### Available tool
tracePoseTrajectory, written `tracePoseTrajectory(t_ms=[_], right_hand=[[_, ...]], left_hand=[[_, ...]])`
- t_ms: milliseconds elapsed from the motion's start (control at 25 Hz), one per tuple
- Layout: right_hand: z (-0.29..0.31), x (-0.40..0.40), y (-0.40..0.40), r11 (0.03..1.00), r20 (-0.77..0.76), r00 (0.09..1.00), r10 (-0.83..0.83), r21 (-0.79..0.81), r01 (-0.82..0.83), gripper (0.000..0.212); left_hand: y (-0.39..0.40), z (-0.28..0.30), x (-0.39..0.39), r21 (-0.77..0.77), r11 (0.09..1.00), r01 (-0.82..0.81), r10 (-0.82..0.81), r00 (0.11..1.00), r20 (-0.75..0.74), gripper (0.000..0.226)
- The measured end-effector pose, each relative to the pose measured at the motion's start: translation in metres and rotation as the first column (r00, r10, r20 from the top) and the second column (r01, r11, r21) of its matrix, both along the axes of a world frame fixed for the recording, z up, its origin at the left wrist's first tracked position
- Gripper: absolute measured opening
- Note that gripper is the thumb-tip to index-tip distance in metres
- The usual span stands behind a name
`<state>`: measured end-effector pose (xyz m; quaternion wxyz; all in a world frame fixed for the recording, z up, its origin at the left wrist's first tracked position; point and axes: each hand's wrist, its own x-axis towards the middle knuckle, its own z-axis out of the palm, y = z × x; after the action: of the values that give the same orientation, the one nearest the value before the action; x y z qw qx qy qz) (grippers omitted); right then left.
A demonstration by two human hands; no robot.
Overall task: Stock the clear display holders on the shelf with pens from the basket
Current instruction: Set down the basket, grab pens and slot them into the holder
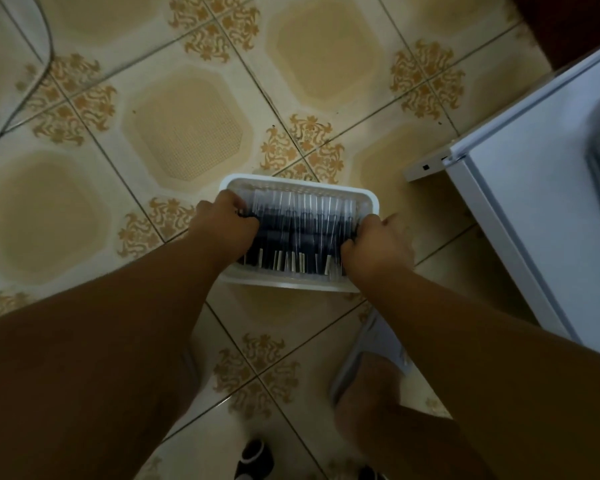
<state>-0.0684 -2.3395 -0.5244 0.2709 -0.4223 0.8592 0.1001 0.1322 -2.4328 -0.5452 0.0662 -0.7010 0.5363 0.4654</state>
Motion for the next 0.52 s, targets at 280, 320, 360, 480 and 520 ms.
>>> tracePoseTrajectory(t_ms=[280, 320, 360, 480, 520], right_hand=[[-0.013, 0.018, -0.022, 0.993, 0.191, 0.975, 0.109, 0.030, -0.117, 0.018], [-0.016, 0.020, -0.025, 0.995, 0.176, 0.982, 0.065, 0.059, -0.076, 0.015], [-0.019, 0.021, -0.028, 0.996, 0.155, 0.987, 0.030, 0.082, -0.043, 0.014], [-0.032, 0.021, -0.032, 0.990, 0.133, 0.991, 0.001, 0.140, -0.019, 0.020], [-0.038, 0.019, -0.032, 0.990, 0.154, 0.988, -0.028, 0.141, 0.006, 0.024]], left_hand=[[0.023, 0.017, -0.004, -0.408, 0.869, 0.280, -0.216, 0.956, 0.198, 0.032], [0.028, 0.012, -0.010, -0.353, 0.898, 0.261, -0.226, 0.964, 0.138, 0.037], [0.031, 0.008, -0.018, -0.246, 0.947, 0.206, -0.191, 0.978, 0.081, 0.044], [0.035, -0.010, -0.041, -0.027, 1.000, 0.005, -0.002, 0.993, 0.116, 0.077], [0.038, -0.013, -0.049, -0.030, 0.999, -0.020, 0.025, 0.985, 0.169, 0.087]])
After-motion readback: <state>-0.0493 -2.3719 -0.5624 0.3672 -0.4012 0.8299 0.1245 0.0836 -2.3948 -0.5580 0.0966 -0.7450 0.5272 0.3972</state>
